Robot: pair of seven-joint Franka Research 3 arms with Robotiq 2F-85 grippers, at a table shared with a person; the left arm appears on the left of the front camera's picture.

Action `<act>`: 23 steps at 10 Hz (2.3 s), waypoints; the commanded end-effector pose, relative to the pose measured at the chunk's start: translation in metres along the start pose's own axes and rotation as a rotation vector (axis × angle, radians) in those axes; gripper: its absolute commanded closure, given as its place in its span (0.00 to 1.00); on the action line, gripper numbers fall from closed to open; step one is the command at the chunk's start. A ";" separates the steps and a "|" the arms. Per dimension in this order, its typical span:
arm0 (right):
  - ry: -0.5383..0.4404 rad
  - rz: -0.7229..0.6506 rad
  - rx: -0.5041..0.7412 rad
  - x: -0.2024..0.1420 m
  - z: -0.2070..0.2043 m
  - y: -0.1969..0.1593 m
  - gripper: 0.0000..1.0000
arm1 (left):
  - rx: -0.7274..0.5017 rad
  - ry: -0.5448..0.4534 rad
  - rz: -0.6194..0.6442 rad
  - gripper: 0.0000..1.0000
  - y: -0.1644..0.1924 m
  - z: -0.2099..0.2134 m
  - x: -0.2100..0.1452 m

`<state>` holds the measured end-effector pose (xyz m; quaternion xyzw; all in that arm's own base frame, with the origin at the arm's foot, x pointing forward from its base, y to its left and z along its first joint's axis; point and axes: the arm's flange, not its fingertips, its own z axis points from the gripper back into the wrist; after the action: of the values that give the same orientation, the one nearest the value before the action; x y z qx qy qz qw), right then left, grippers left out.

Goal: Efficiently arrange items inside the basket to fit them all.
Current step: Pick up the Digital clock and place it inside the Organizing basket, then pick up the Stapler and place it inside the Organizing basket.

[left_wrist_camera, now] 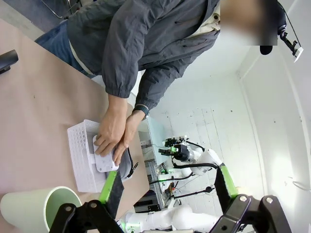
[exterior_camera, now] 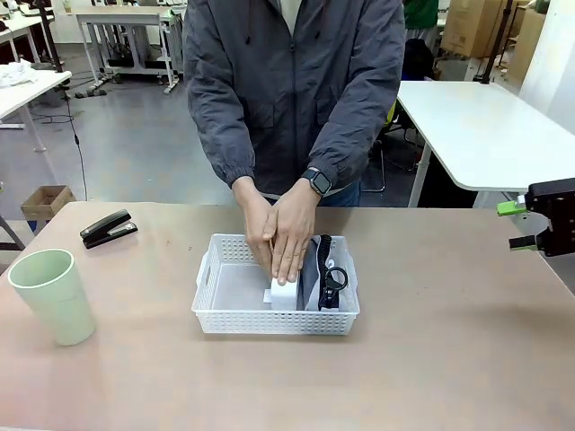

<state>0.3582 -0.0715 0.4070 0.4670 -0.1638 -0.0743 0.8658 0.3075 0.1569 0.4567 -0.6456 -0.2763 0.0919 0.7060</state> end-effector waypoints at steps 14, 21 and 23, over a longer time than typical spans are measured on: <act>0.000 0.010 0.001 0.000 0.002 0.002 0.00 | -0.007 0.007 -0.003 0.00 -0.003 0.000 -0.003; 0.000 0.010 0.001 0.000 0.002 0.002 0.00 | 0.094 -0.092 -0.050 0.00 -0.010 -0.005 0.005; 0.000 0.010 0.001 0.000 0.002 0.002 0.00 | 0.362 -0.008 -0.260 0.00 -0.029 -0.031 0.022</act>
<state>0.3581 -0.0714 0.4076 0.4641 -0.1638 -0.0739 0.8674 0.3242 0.1519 0.4811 -0.5401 -0.3332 0.0801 0.7687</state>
